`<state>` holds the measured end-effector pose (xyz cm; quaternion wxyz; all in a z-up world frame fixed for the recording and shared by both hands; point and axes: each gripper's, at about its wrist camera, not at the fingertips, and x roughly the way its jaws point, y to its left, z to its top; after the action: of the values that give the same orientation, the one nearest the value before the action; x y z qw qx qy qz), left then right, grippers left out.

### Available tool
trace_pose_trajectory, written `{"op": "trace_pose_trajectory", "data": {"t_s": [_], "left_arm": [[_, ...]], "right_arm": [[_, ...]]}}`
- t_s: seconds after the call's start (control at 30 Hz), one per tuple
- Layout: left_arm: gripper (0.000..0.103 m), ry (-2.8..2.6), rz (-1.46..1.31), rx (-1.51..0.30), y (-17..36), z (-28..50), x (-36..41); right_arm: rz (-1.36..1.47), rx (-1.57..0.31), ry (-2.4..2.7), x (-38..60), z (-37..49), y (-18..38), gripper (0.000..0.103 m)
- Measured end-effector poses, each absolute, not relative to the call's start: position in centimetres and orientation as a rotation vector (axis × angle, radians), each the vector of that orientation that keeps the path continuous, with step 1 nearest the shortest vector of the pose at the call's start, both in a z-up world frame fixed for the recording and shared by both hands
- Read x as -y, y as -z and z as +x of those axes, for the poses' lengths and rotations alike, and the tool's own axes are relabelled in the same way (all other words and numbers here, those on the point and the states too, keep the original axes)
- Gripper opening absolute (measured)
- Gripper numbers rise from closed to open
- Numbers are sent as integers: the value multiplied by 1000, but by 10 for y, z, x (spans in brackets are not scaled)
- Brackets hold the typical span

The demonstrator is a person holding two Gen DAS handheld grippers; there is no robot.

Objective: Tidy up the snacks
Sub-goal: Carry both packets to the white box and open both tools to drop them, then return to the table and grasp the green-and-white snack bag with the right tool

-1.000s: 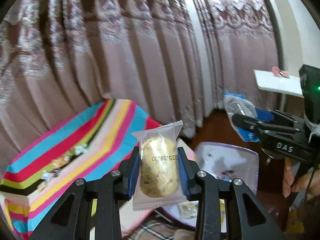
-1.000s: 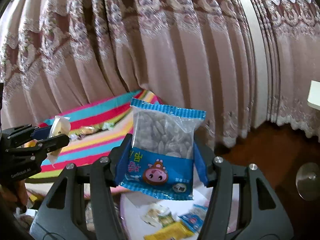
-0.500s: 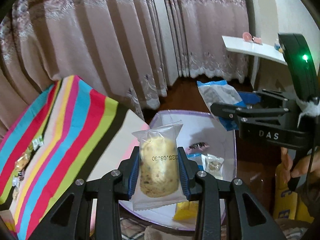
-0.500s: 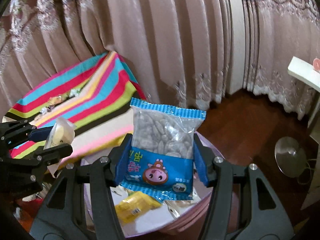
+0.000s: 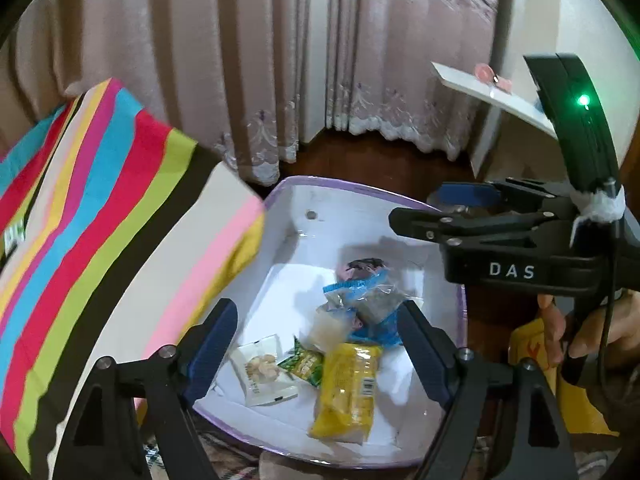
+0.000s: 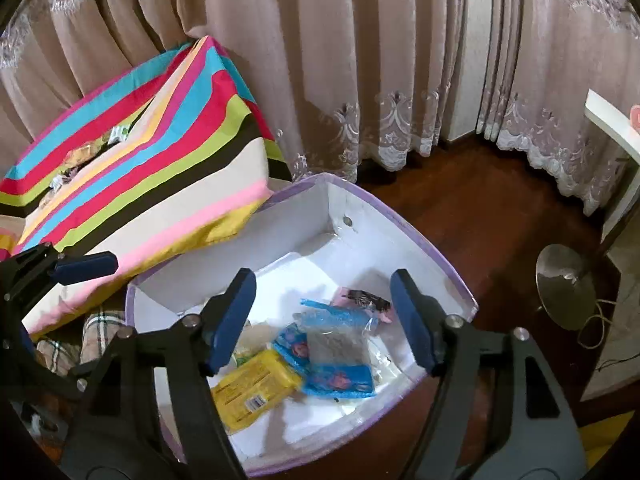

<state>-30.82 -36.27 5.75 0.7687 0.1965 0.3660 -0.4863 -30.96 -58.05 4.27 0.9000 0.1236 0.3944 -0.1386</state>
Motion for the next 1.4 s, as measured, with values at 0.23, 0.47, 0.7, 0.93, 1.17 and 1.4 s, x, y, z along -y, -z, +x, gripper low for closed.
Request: {"op": "trace_pose_trajectory", "data": {"t_s": [0.23,0.47,0.7,0.93,1.17,1.4], "left_arm": [[83,853,232,-797,-55,-231,285],[83,534,49,-806,-48,-153,167],[89,200,-67,-708,-55,-89,45],[89,-20,-121,-785,-37,2,-57],[89,-134,-191,-846,-9,40,-106],[91,-99,-247,-855,0,37,-115]], "right_arm": [[163,-895,153,514,-229,-36,73],[135,-935,-89,415,-142,-28,73],[-60,-847,-273,316,-72,-42,77],[-151,-814,-398,247,23,-36,81],[-283,-765,-324,233,156,-28,82],[-370,-806,-373,234,256,-17,82]]}}
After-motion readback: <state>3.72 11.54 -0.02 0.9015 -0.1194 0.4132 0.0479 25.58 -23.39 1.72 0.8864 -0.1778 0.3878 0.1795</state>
